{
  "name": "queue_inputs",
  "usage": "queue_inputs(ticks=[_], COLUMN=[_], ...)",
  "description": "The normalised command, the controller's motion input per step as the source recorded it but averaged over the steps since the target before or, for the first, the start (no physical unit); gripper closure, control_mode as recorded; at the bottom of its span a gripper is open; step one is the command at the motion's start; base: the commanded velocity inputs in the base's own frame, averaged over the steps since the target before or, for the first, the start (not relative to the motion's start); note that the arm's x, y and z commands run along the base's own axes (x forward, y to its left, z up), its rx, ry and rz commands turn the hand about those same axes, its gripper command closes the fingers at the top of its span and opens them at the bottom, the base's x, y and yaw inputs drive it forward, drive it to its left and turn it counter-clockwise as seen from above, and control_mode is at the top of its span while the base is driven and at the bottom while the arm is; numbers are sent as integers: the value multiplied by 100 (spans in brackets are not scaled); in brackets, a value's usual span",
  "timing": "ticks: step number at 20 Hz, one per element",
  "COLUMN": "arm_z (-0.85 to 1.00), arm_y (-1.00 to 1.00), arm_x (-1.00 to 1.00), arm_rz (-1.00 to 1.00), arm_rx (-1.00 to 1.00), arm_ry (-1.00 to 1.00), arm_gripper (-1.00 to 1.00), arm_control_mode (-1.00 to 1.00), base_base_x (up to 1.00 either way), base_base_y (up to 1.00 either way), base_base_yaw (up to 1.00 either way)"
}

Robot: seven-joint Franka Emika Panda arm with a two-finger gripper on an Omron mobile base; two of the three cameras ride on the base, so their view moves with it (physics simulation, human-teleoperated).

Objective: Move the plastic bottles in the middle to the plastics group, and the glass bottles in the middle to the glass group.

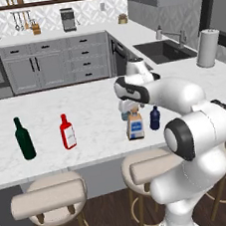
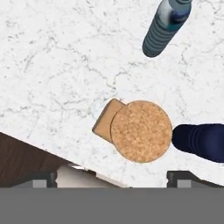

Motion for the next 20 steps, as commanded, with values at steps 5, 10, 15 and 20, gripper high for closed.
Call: queue_inputs(ticks=[5, 10, 15, 20], arm_z=[-13, -1, -2, -19], arm_y=[-6, -1, 0, -5], arm_x=[34, 28, 19, -8], arm_rz=[6, 0, 0, -1], arm_rx=[0, 0, 0, 0], arm_ry=[0, 0, 0, 0], arm_gripper=[-100, -100, -100, -100], arm_control_mode=[-100, -100, -100, -100], base_base_x=[0, 0, 0, 0], base_base_y=[0, 0, 0, 0], base_base_yaw=[0, 0, 0, 0])
